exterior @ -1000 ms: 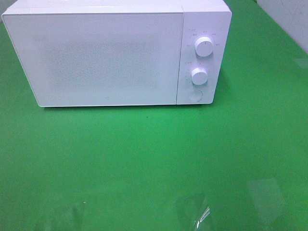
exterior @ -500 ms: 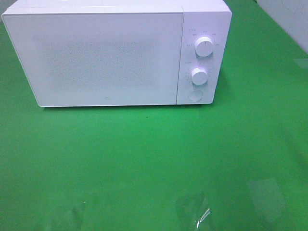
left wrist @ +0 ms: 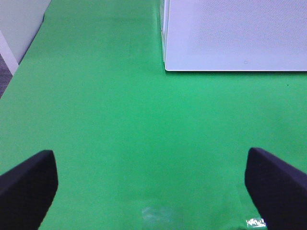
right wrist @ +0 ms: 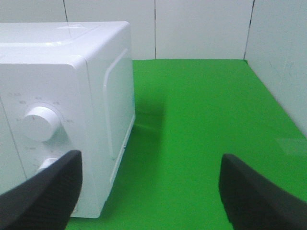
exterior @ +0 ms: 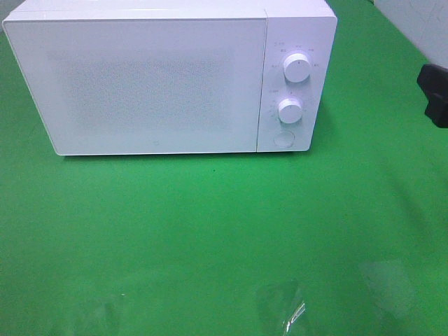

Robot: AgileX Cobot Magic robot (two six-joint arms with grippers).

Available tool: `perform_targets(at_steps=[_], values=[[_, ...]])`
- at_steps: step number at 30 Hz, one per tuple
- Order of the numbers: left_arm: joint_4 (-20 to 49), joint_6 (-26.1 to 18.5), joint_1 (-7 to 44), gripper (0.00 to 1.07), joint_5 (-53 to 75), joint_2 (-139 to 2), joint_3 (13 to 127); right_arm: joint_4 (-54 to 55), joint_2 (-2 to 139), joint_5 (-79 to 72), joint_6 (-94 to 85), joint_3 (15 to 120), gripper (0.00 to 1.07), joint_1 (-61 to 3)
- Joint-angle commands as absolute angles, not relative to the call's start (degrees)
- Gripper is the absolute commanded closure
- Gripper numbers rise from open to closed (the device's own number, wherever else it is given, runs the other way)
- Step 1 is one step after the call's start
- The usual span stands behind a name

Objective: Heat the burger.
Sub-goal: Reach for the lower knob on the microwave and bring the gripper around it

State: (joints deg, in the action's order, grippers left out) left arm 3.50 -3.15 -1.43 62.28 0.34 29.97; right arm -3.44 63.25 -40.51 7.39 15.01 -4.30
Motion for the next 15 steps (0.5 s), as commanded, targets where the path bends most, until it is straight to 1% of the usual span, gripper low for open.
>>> perform_targets(at_steps=[1,2,3,4,5,6,7,8,9,10,11,12,13,14,15], values=[[3.61,-3.27,-1.43,0.08,61.36,1.32,29.68,4.01,69.33,-51.8,2.01,13.01,0.32,-5.73],[3.61,-3.27,-1.43,0.08,61.36,1.32,29.68,4.01,69.33,-51.8,2.01,13.01,0.32,-5.73],[3.61,-3.27,-1.43,0.08,61.36,1.32,29.68,6.07,70.65,-53.97,0.46,12.66,0.32,-6.99],[3.61,-3.27,-1.43,0.08,61.36,1.32,29.68,10.2,73.34,-57.24,-3.04,12.38,0.32,-9.85],[3.61,-3.27,-1.43,0.08,61.36,1.32,29.68,10.2,73.34,-57.24,-3.04,12.38,0.32,-9.85],[3.61,-3.27,-1.43,0.08,61.36,1.32,29.68,13.92,75.8,-60.05,-6.59,12.38,0.32,-13.24],[3.61,-3.27,-1.43,0.08,61.36,1.32,29.68,13.92,75.8,-60.05,-6.59,12.38,0.32,-13.24],[3.61,-3.27,-1.43,0.08,61.36,1.32,29.68,17.7,78.38,-63.54,-9.68,12.38,0.32,-17.07],[3.61,-3.27,-1.43,0.08,61.36,1.32,29.68,17.7,78.38,-63.54,-9.68,12.38,0.32,-17.07],[3.61,-3.27,-1.43,0.08,61.36,1.32,29.68,20.57,80.62,-66.98,-10.77,12.38,0.32,-20.68],[3.61,-3.27,-1.43,0.08,61.36,1.32,29.68,20.57,80.62,-66.98,-10.77,12.38,0.32,-20.68],[3.61,-3.27,-1.43,0.08,61.36,1.32,29.68,23.03,82.85,-69.73,-10.77,12.38,0.32,-23.55],[3.61,-3.27,-1.43,0.08,61.36,1.32,29.68,23.03,82.85,-69.73,-10.77,12.38,0.32,-23.55],[3.61,-3.27,-1.43,0.08,61.36,1.32,29.68,24.75,84.74,-72.08,-10.77,12.38,0.32,-26.36],[3.61,-3.27,-1.43,0.08,61.36,1.32,29.68,25.55,85.49,-73.22,-10.77,12.38,0.32,-27.56]])
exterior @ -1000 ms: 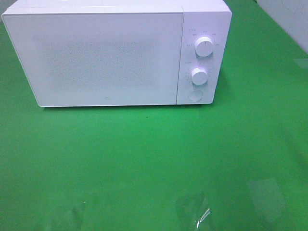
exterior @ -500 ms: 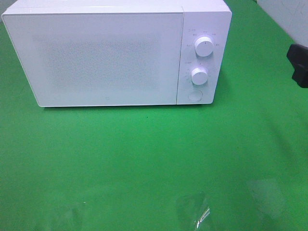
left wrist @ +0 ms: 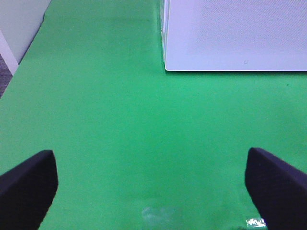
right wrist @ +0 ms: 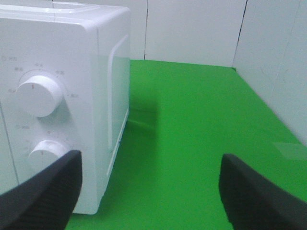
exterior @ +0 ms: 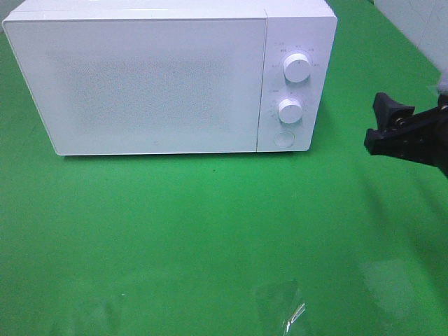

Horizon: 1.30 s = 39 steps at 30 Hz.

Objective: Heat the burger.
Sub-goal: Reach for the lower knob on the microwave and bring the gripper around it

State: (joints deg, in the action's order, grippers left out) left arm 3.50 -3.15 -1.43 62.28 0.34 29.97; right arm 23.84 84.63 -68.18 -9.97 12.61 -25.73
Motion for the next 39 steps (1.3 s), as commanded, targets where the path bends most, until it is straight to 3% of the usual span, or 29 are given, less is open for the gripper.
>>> perform_targets(at_steps=[1,13,39], values=[[3.61,-3.27,-1.43,0.08,61.36,1.32,29.68,25.55,85.49,-73.22,-10.77,12.38,0.32,-27.56],[3.61,-3.27,-1.43,0.08,61.36,1.32,29.68,41.88,94.54,-79.98,-11.29,16.39,0.32,-43.03],[3.61,-3.32,-1.43,0.08,61.36,1.26,29.68,41.94,105.65,-78.61,-12.89,29.74,0.32,-44.0]])
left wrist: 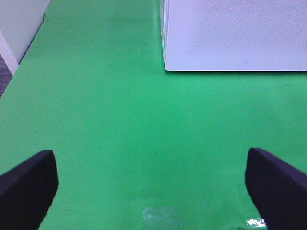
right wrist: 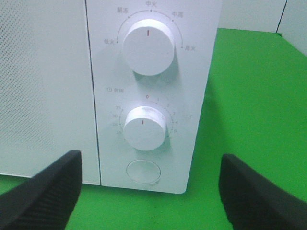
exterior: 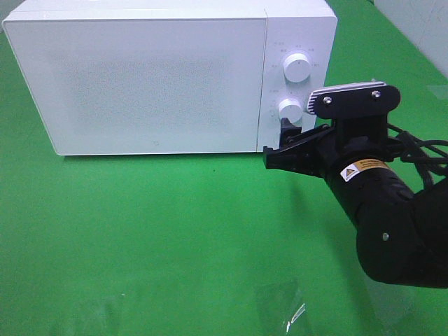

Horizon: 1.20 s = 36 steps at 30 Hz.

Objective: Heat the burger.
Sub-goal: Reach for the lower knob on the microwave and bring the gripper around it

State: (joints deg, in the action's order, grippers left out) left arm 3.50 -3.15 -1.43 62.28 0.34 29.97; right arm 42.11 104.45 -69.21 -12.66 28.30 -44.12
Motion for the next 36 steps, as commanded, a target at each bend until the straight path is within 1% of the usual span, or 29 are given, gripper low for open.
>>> perform_targets(at_steps=[1,10,23,28,36], values=[[3.61,-3.32,-1.43,0.08,61.36,1.26,29.68,42.0,106.8,-78.61,-12.83,30.83,0.32,-44.0],[3.61,-3.32,-1.43,0.08,61.36,1.26,29.68,41.6,112.01,-77.18,-12.83,36.67,0.32,-40.28],[3.61,-3.32,-1.43,0.08,61.36,1.26,29.68,41.54,118.95,-77.29,-15.13,45.15,0.32,-38.56],[3.61,-3.32,-1.43,0.08,61.36,1.26,29.68,41.37,119.63,-77.35,-16.21,46.64,0.32,-36.78],[3.61,-3.32,-1.43,0.08,61.36,1.26,29.68,39.88,120.72,-77.46,-15.99,47.33,0.32,-36.15]])
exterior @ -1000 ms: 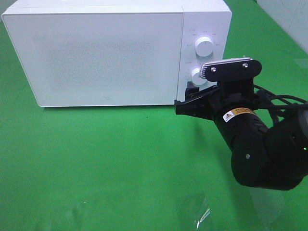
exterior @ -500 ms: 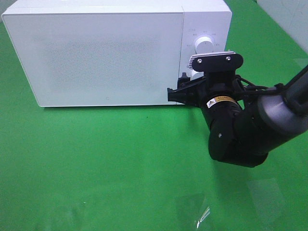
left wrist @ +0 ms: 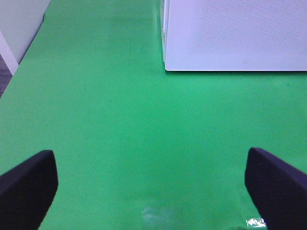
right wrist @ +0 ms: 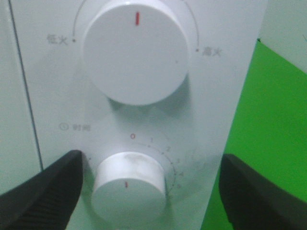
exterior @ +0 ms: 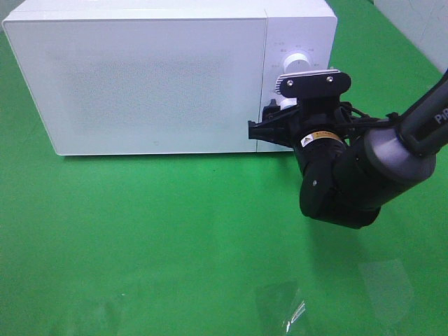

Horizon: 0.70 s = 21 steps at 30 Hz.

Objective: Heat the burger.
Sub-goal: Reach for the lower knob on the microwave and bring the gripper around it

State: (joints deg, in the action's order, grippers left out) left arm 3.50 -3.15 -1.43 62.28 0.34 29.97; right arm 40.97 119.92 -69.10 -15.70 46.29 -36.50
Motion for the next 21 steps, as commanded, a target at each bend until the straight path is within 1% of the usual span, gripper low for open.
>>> perform_targets(at_steps=[1,15,21], values=[[3.61,-3.32,-1.43,0.08,61.36,1.26,29.68,39.76,121.7,-77.18,-15.7,48.07,0.32,-36.15],[3.61,-3.32,-1.43,0.08,61.36,1.26,29.68,38.85,122.04,-77.35,-15.76,49.22,0.32,-36.15],[3.61,-3.32,-1.43,0.08,61.36,1.26,29.68,38.85,121.75,-77.29,-15.76,49.22,0.34,-36.15]])
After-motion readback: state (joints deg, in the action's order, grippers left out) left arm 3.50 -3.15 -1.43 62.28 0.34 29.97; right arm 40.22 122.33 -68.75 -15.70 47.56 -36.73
